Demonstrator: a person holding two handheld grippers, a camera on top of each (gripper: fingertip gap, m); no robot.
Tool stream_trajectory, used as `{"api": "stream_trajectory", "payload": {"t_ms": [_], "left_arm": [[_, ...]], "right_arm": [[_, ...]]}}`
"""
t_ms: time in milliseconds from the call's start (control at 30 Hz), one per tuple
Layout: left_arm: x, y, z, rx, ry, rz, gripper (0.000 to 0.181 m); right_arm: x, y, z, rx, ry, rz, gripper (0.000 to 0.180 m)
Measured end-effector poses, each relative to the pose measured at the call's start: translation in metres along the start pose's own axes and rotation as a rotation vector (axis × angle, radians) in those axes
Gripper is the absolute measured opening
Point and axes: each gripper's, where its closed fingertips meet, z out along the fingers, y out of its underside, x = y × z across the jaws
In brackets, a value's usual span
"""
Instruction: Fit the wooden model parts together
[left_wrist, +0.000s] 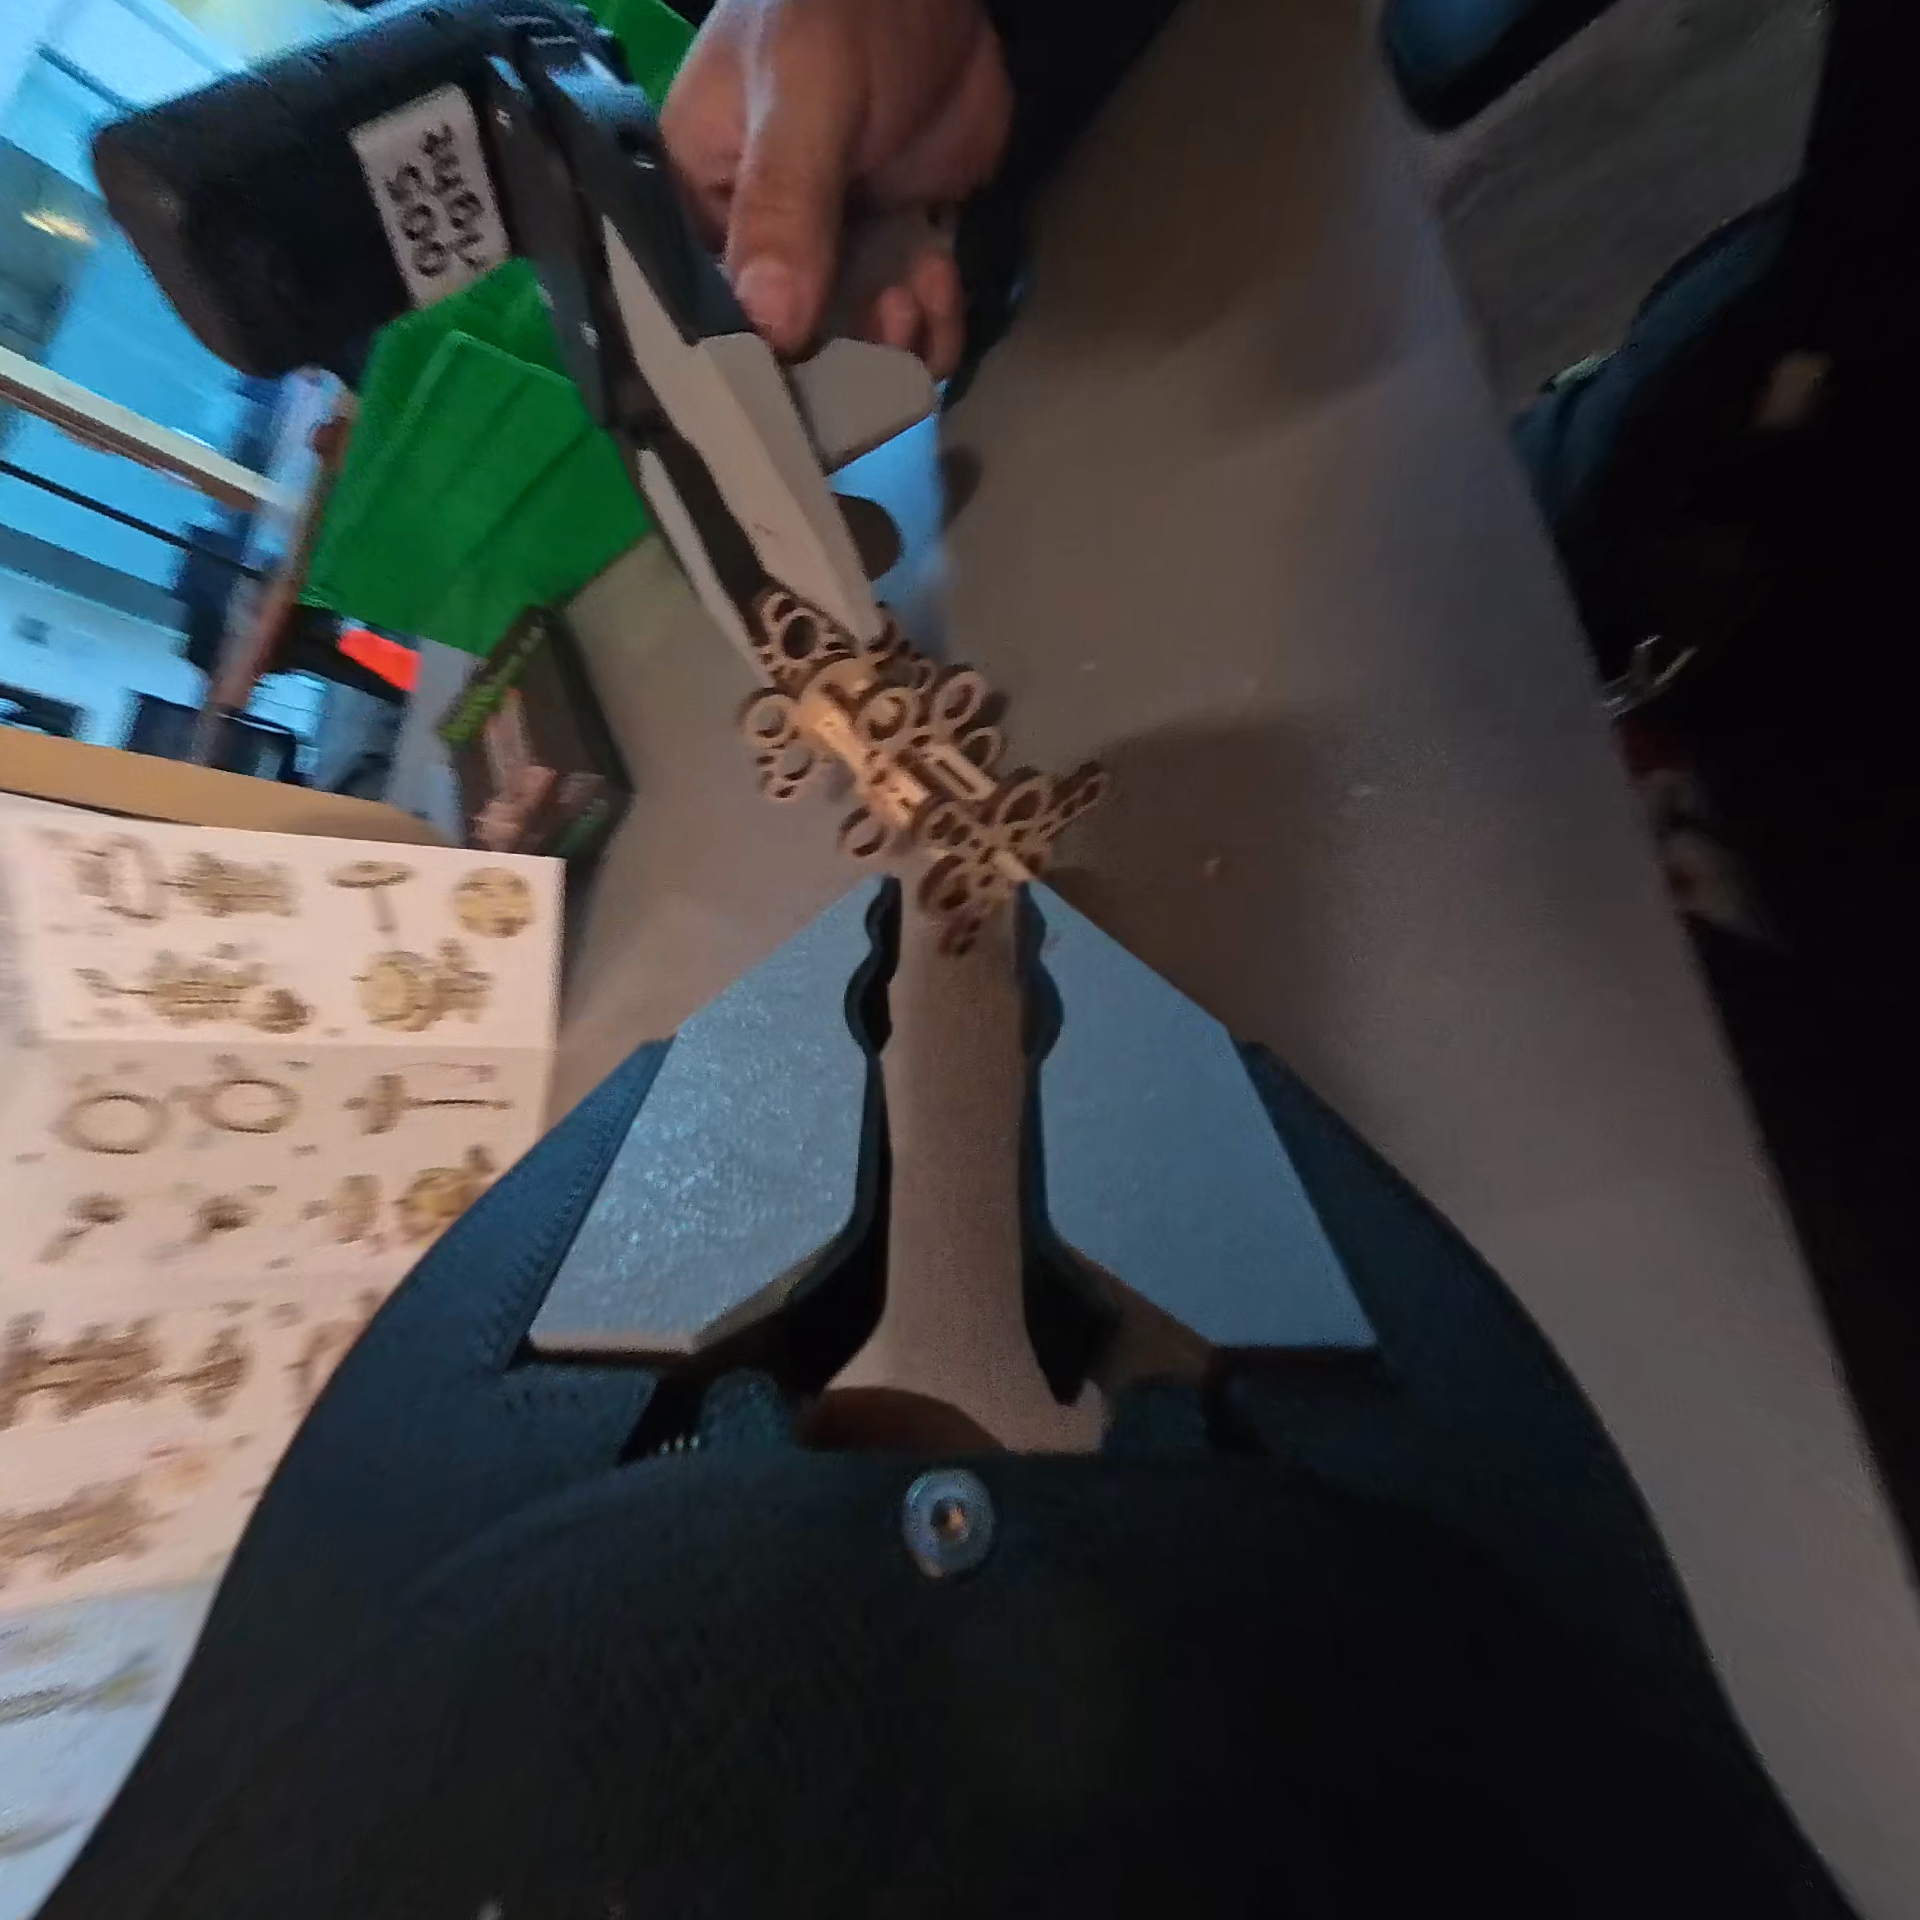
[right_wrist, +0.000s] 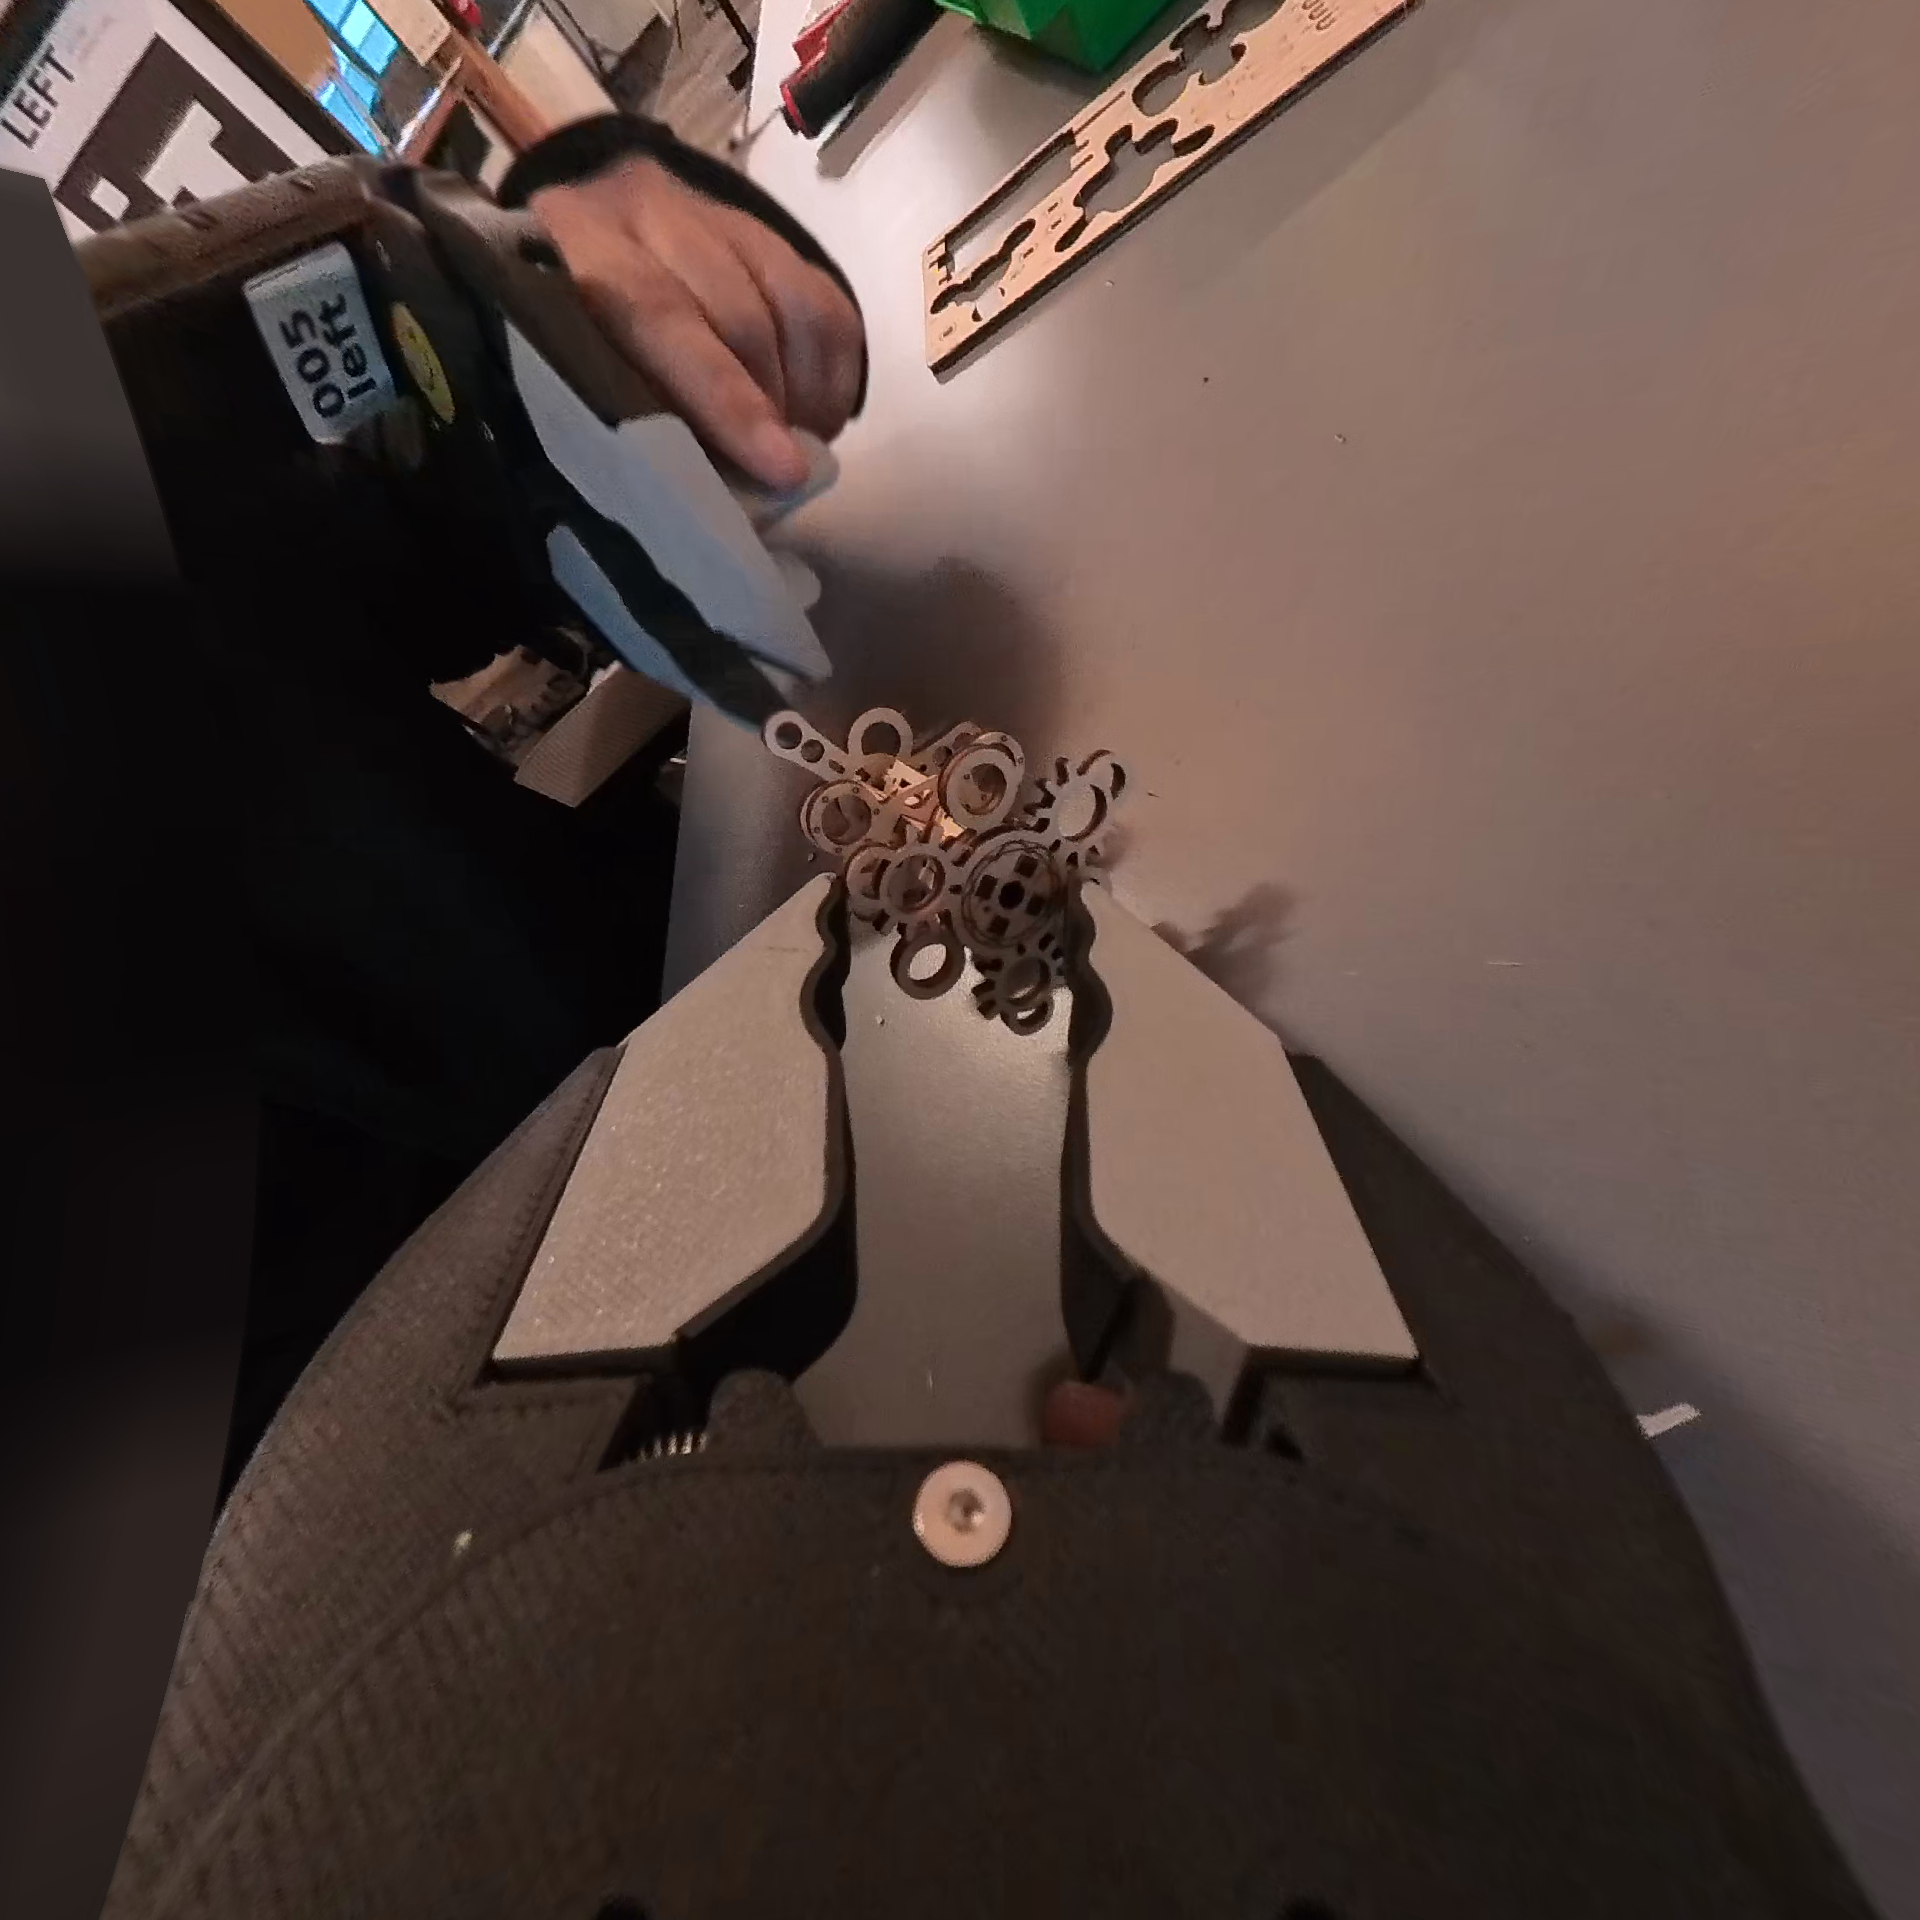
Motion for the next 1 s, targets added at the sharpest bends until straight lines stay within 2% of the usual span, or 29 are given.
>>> {"api": "stream_trajectory", "payload": {"t_ms": [100, 300, 667, 767, 1000], "left_arm": [[0.004, -0.002, 0.004, 0.014, 0.010, -0.064, 0.017], [0.002, 0.002, 0.008, 0.001, 0.054, -0.340, 0.021], [0.001, -0.010, 0.006, 0.022, 0.121, -0.731, 0.015], [0.001, -0.009, 0.008, -0.008, 0.097, -0.779, 0.017], [-0.004, -0.002, 0.009, -0.069, 0.018, -0.725, 0.007]], "right_arm": [[0.000, 0.000, 0.000, 0.000, -0.002, 0.002, 0.038], [-0.001, 0.001, 0.000, -0.004, -0.004, 0.009, 0.038], [0.000, 0.002, 0.001, -0.006, 0.002, 0.020, 0.037], [0.001, 0.002, 0.000, -0.004, 0.004, 0.026, 0.037], [0.000, 0.003, 0.001, -0.010, 0.009, 0.025, 0.037]]}}
